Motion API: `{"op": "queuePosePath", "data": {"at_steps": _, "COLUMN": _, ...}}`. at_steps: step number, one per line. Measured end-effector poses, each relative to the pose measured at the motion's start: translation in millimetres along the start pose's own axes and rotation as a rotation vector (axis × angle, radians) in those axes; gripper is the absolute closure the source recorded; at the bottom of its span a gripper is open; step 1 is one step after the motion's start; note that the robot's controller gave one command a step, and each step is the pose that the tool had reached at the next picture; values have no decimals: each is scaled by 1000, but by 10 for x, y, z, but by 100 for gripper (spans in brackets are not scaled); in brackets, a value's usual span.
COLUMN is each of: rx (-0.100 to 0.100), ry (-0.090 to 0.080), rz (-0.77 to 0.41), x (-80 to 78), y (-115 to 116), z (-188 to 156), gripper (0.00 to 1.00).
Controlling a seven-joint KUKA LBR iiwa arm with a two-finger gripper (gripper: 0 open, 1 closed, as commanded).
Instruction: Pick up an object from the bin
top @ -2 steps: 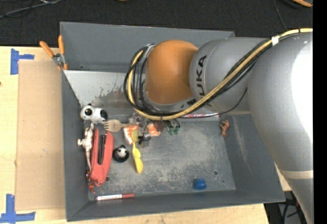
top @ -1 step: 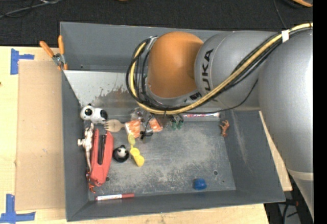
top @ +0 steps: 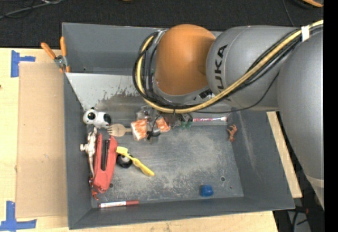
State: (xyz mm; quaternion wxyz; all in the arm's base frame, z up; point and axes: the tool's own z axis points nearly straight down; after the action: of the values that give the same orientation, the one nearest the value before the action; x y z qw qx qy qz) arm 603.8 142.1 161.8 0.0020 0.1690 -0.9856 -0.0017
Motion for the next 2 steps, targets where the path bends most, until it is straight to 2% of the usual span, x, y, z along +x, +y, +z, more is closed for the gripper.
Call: {"op": "queuePosePath", "data": {"at_steps": 2, "rx": 0, "ry": 2, "rz": 0, "x": 4, "y": 8, "z": -178, "gripper": 100}}
